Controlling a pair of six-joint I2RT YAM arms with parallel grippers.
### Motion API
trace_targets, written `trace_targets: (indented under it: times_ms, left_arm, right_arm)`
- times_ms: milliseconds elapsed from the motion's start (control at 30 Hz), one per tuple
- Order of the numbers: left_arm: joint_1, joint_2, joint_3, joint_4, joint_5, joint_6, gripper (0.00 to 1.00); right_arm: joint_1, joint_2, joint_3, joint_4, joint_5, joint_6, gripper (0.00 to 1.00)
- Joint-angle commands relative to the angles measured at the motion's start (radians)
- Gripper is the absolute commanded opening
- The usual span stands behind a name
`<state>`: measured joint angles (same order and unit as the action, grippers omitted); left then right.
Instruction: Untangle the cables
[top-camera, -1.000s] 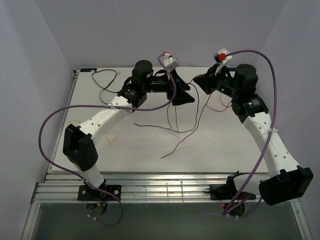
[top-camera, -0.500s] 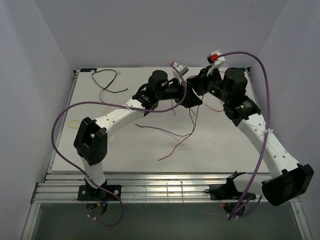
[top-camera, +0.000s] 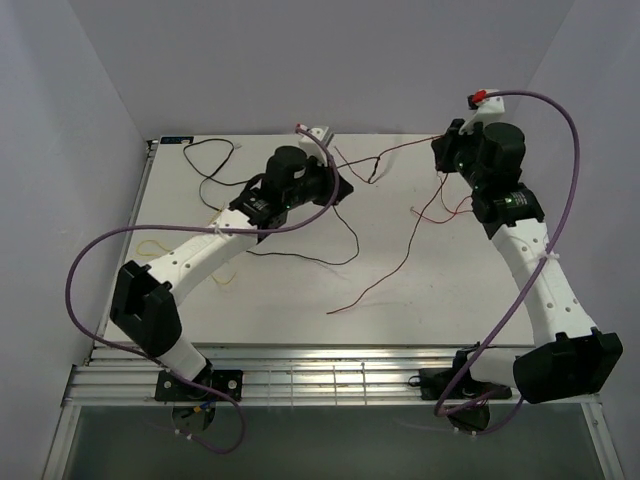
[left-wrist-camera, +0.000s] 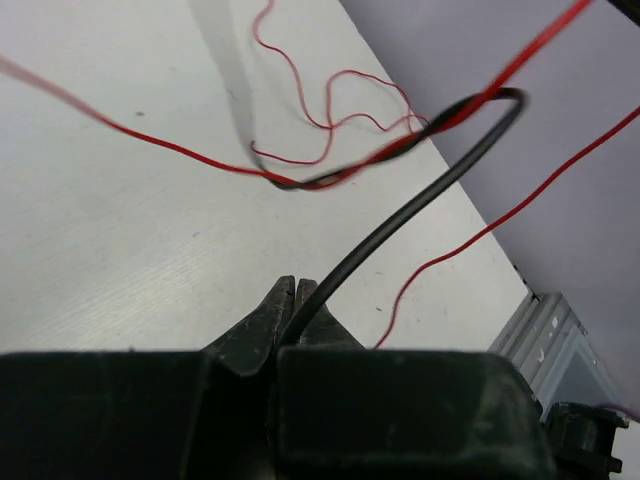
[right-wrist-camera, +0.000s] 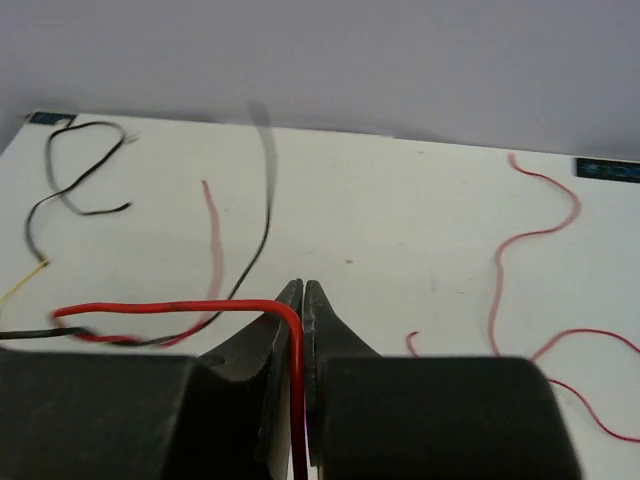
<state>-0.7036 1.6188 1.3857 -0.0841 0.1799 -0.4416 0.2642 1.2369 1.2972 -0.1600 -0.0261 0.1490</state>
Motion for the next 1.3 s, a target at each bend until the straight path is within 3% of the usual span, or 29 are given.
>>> trace_targets:
  times_ms: [0, 67, 167, 367, 500, 667, 833, 1033, 1100, 1267]
  left_arm:
    - [0.166, -0.137, -0.03, -0.164, -0.182, -0.067, 0.0]
    - [0.293, -0.177, -0.033, -0.178, -0.183, -0.112, 0.0]
    - [0.396, -0.201, 0.005, -0.189, -0.229, -0.115, 0.0]
    - [0.493, -0.142, 0.228, -0.22, -0.221, -0.065, 0.0]
    - [0.497, -0.059, 0.418, -0.236, -0.16, -0.037, 0.0]
    - [0.497, 0.068, 0.687, -0.227, 0.048, -0.058, 0.0]
    - [0.497, 0.243, 0.916, -0.183, 0.164, -0.129, 0.0]
    - [0.495, 0.348, 0.992, 0.068, 0.227, -0.256, 0.0]
    - [0.493, 0.384, 0.984, 0.172, 0.222, -0.304, 0.0]
    - [0.449, 0.509, 1.039, 0.23, 0.195, -0.312, 0.0]
  right_arm:
    - [-0.153, 0.013, 0.099, 0.027, 0.136, -0.025, 0.08]
    - [-0.218, 0.03, 0.126, 0.027, 0.179, -0.04, 0.08]
    - [-0.327, 0.052, 0.166, 0.014, 0.143, -0.042, 0.08]
    - [-0.473, 0.082, 0.24, 0.005, 0.055, -0.052, 0.08]
    - [-0.516, 0.104, 0.348, -0.007, 0.022, -0.071, 0.08]
    - [-0.519, 0.131, 0.425, 0.019, -0.187, -0.1, 0.08]
    - [-0.517, 0.173, 0.439, 0.1, -0.183, -0.111, 0.08]
    - [-0.517, 0.237, 0.441, 0.373, -0.218, -0.049, 0.08]
    - [-0.517, 0.282, 0.481, 0.419, -0.273, -0.031, 0.08]
    - [-0.514, 0.395, 0.585, 0.454, -0.32, -0.02, 0.08]
